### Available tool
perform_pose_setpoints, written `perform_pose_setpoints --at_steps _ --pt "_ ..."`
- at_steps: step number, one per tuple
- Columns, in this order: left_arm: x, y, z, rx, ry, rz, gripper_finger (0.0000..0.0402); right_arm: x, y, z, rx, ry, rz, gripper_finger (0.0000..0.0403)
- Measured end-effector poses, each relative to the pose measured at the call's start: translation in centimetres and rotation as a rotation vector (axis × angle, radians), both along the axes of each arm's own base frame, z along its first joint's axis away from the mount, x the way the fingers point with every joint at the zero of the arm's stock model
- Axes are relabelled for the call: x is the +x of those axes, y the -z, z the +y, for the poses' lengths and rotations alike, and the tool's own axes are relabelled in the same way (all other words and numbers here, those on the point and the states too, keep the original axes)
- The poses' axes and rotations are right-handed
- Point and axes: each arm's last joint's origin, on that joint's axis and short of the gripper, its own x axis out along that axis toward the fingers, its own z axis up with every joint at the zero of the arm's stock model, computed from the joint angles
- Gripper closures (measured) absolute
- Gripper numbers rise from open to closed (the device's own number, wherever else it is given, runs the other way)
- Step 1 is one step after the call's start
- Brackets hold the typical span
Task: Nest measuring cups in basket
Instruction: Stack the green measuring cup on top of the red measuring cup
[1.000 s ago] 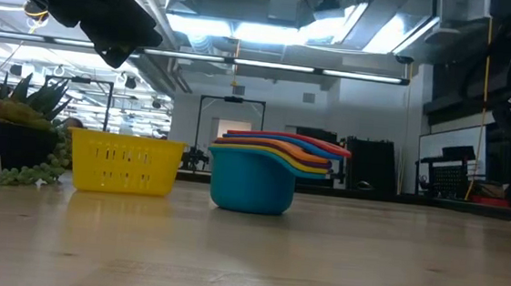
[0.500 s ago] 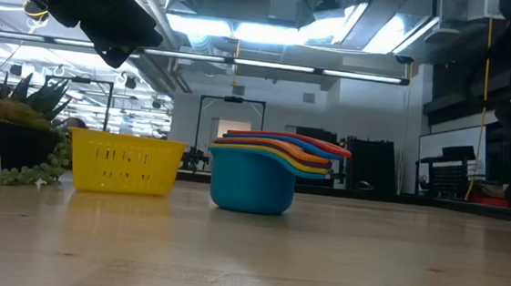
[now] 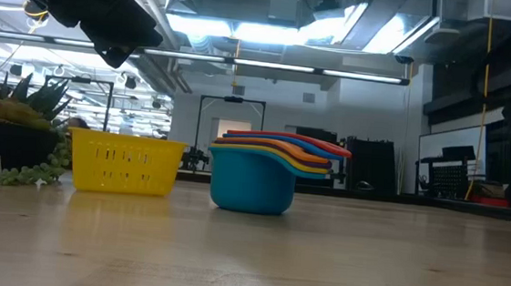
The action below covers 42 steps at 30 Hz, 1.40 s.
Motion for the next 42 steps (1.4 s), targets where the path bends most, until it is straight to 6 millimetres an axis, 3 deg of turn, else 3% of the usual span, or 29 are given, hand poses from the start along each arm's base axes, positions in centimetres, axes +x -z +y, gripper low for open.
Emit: perform_pose_setpoints --at_steps 7,15,20,31,37,42 --pt "0.0 0.0 0.0 0.0 0.0 0.0 0.032 0.0 0.1 0.0 0.0 0.0 0.0 0.0272" --pt "0.0 0.0 0.0 -0.001 0.0 0.0 0.032 -1.0 3.2 -0.4 0.082 -0.006 -0.036 0.0272" --pt "0.0 0.0 0.0 -0.001 0.0 0.0 0.032 -1.4 3.8 -0.7 0.09 -0.006 -0.036 0.0275" --pt "0.0 0.0 0.0 -0.001 -0.001 0.0 0.032 -1.2 3.8 -0.6 0.099 -0.034 -0.066 0.0386" --pt "0.0 0.0 0.0 0.0 0.0 0.0 0.032 -0.2 3.5 -0.5 0.094 -0.066 -0.169 0.038" --pt "0.0 0.0 0.0 0.0 0.0 0.0 0.032 2.1 1.2 -0.2 0.07 -0.137 -0.332 0.0381"
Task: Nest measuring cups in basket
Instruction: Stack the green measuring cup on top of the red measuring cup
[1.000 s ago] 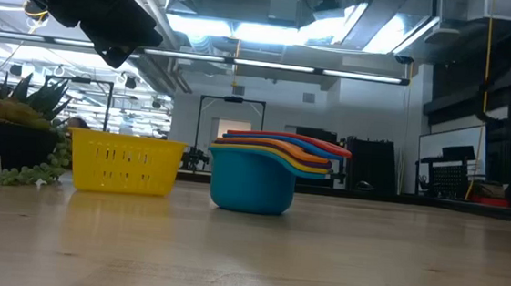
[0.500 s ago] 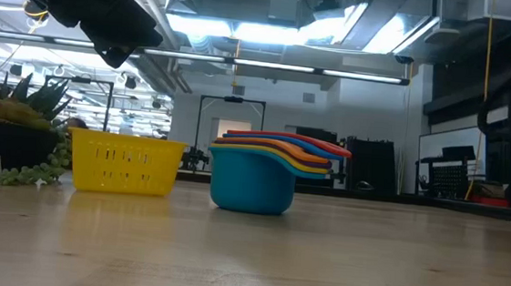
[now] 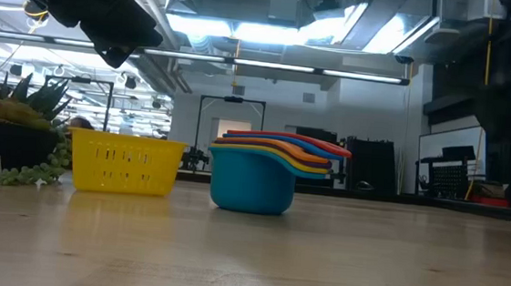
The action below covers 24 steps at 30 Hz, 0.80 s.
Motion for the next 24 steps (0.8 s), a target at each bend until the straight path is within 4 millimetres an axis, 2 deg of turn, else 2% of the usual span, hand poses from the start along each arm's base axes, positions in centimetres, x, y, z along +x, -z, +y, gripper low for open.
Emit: perform_pose_setpoints --at_steps 8,15,19,24 --pt "0.0 0.0 0.0 0.001 0.0 0.0 0.032 4.9 -6.8 -0.3 -0.058 -0.171 -0.357 0.0381" --pt "0.0 0.0 0.0 0.001 0.0 0.0 0.032 8.0 -12.6 -2.2 -0.367 -0.321 -0.695 0.0381" --pt "0.0 0.0 0.0 0.001 0.0 0.0 0.032 9.8 -14.4 -3.6 -0.504 -0.402 -0.807 0.038" --pt "0.0 0.0 0.0 0.001 0.0 0.0 0.032 12.6 -14.8 -5.6 -0.609 -0.476 -0.827 0.038"
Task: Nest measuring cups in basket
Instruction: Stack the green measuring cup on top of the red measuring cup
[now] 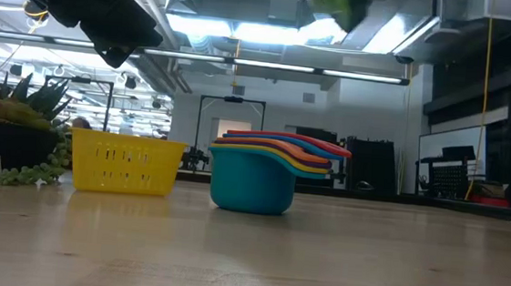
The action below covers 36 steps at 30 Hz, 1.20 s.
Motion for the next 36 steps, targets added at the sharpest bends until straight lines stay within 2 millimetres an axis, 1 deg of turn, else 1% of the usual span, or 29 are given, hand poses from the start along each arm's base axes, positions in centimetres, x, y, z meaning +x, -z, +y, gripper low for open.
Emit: perform_pose_setpoints --at_steps 3,6,11,16,20,24,36 --pt "0.0 0.0 0.0 0.0 0.0 0.0 0.032 1.8 0.4 -1.2 -0.011 -0.061 0.017 0.038" --pt "0.0 0.0 0.0 0.0 0.0 0.0 0.032 3.3 1.2 -2.3 0.021 -0.123 0.067 0.038" --pt "0.0 0.0 0.0 0.0 0.0 0.0 0.032 5.5 3.8 -4.1 0.055 -0.169 0.197 0.038" --pt "0.0 0.0 0.0 0.0 0.0 0.0 0.032 7.2 6.1 -5.1 0.096 -0.244 0.242 0.038" --pt "0.0 0.0 0.0 0.0 0.0 0.0 0.032 7.9 7.5 -5.6 0.108 -0.28 0.264 0.038" --pt "0.0 0.0 0.0 0.0 0.0 0.0 0.032 8.1 8.2 -5.9 0.112 -0.274 0.283 0.0379" --pt "0.0 0.0 0.0 0.0 0.0 0.0 0.032 8.2 8.4 -5.9 0.111 -0.274 0.286 0.0379"
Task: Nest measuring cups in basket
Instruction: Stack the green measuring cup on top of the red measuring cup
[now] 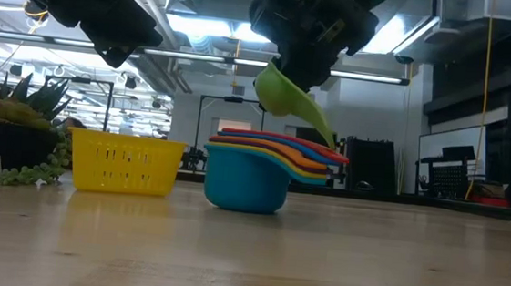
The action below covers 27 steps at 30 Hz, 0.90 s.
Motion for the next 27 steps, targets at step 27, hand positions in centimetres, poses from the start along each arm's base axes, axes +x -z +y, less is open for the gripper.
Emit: perform_pose_setpoints --at_steps 27 --pt "0.0 0.01 0.0 0.0 0.0 0.0 0.032 0.24 -0.14 0.05 0.018 -0.012 -0.03 0.0362"
